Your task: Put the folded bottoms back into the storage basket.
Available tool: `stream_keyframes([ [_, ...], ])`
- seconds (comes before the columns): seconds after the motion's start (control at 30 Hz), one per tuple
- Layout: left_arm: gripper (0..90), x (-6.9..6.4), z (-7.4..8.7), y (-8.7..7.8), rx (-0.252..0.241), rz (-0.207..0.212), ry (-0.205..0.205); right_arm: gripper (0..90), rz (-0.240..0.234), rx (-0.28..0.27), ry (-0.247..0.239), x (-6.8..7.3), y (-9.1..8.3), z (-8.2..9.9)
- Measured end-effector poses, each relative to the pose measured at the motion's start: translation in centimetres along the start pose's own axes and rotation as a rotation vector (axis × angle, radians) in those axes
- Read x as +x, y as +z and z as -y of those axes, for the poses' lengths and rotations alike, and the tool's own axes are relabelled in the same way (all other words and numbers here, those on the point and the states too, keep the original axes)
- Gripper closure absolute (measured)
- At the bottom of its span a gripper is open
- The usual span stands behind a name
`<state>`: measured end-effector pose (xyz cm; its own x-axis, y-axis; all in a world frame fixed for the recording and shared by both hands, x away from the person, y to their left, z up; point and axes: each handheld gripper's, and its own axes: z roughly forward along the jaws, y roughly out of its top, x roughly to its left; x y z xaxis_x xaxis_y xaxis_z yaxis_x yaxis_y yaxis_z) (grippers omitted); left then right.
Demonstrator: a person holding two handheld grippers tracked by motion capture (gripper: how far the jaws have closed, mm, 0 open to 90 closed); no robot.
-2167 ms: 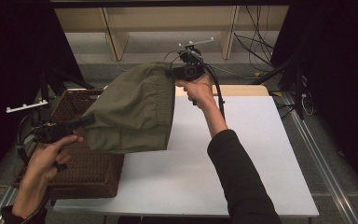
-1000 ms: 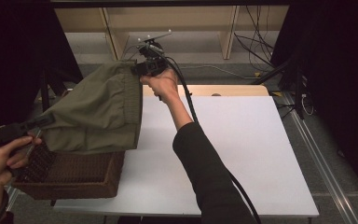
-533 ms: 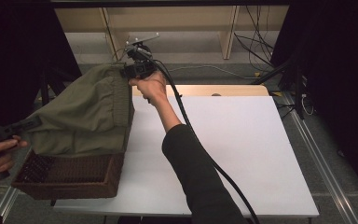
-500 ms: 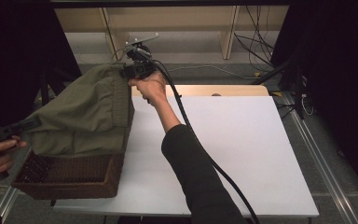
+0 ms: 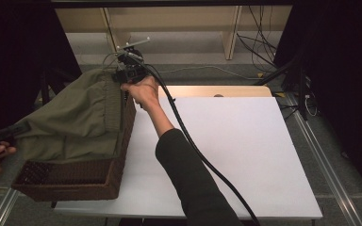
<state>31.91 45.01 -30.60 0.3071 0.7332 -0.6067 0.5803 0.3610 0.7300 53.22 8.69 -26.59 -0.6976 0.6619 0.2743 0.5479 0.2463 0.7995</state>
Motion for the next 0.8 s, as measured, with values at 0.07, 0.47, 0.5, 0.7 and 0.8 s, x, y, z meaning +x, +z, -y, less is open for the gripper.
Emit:
stream_keyframes([
  [0.07, 85.5, 0.3, 0.1, 0.0, 0.003, -0.003, -0.002, 78.9, 0.0, 0.003, 0.001, 0.1, 0.3, 0.1],
  [0.47, 85.6, 1.5, 0.3, -0.6, 0.0, -0.024, -0.023, 78.8, -0.006, 0.012, 0.005, 0.7, 1.5, 0.5],
  [0.5, 85.6, 1.6, 0.3, -0.6, 0.0, -0.024, -0.023, 78.8, -0.009, 0.014, 0.007, 0.7, 1.6, 0.5],
  [0.7, 85.6, 2.3, 0.5, -0.5, 0.011, -0.032, -0.035, 78.8, -0.008, 0.024, 0.01, 0.9, 2.3, 0.8],
  [0.8, 85.6, 2.6, 0.6, -0.4, 0.017, -0.039, -0.045, 78.8, -0.01, 0.029, 0.009, 0.9, 2.6, 1.0],
])
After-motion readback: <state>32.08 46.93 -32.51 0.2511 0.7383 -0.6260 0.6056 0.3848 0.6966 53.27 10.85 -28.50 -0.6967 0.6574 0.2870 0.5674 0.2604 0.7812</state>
